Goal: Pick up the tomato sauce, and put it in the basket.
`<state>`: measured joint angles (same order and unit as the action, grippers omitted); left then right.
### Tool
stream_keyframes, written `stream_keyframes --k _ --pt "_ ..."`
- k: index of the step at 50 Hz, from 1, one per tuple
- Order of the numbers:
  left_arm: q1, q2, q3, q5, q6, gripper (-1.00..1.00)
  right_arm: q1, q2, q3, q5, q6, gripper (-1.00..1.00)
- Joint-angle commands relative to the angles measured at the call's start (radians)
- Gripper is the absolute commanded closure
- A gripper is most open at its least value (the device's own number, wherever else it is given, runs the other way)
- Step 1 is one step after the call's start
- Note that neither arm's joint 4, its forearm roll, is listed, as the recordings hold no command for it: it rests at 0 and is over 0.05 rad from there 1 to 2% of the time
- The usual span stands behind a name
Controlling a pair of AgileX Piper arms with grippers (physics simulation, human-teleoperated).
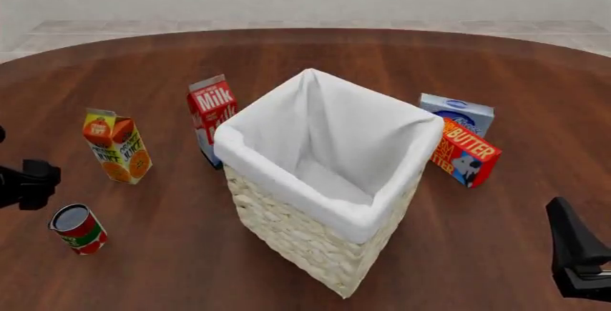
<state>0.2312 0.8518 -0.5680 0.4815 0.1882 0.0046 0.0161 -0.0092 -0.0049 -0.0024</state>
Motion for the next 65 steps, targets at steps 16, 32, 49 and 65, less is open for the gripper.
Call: stream_keyframes --k 16,32,49,65 --pt "0.001 0.118 0.004 -0.005 -0.032 -1.0 0.001 0.003 -0.003 0.001 0.0 -1.0" --pt "0.013 0.172 0.036 -0.063 -0.037 -1.0 0.001 0.001 -0.004 0.003 0.0 -1.0" --pt "0.014 0.222 0.045 -0.104 -0.031 -1.0 0.001 0.0 -0.005 0.005 0.0 -1.0" --pt "0.017 0.286 0.054 -0.158 -0.02 -1.0 0.001 0.0 -0.005 0.005 0.0 -1.0"
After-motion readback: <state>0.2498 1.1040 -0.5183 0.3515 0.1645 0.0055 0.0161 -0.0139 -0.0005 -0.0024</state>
